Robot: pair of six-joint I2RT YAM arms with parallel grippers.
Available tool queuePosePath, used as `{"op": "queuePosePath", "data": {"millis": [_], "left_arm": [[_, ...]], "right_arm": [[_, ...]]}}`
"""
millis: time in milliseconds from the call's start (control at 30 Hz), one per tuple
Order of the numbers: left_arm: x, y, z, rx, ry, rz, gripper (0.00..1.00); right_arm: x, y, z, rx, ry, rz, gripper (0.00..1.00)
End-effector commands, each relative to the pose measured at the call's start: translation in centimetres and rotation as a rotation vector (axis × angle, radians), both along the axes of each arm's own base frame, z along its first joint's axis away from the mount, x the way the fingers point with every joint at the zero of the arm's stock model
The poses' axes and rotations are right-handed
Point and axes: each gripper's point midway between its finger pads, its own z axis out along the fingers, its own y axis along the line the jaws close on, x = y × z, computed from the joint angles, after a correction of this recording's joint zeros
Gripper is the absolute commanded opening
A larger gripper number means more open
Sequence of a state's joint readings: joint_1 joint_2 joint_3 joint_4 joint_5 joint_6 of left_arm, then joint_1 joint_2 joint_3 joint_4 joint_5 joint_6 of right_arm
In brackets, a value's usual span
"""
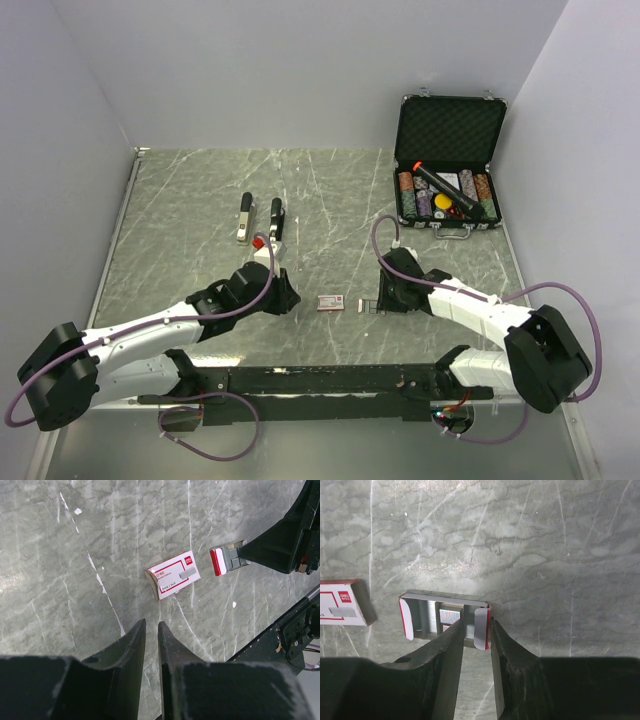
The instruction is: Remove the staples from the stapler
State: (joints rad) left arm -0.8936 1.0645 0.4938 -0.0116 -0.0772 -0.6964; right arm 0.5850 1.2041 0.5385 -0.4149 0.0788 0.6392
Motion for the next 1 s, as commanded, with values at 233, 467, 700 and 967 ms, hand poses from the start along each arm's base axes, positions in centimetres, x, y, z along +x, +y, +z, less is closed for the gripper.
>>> {"op": "queuePosePath", "data": {"millis": [233, 467, 700, 967], "left_arm": [[0.4, -0.5, 1.1, -0.028, -0.03, 0.007, 0.22], [0.4, -0.5, 1.0, -0.03, -0.027, 0.007, 0.22], [0.4, -0.4, 0.9, -0.027, -0.025, 0.007, 0.22], [0.4, -0.6, 0.9, -0.028, -0.024, 0.004, 0.22]], "right_arm": [[1.3, 0.6, 1.1, 0.004, -0.038, -0.013, 0.34], [1.4, 0.5, 1.3, 0.003, -0.046, -0.014, 0.25], [1.3, 0.5, 1.3, 0.006, -0.046, -0.018, 0.29], [1.3, 0.4, 2.1, 0.01, -0.065, -0.023, 0.34]]}}
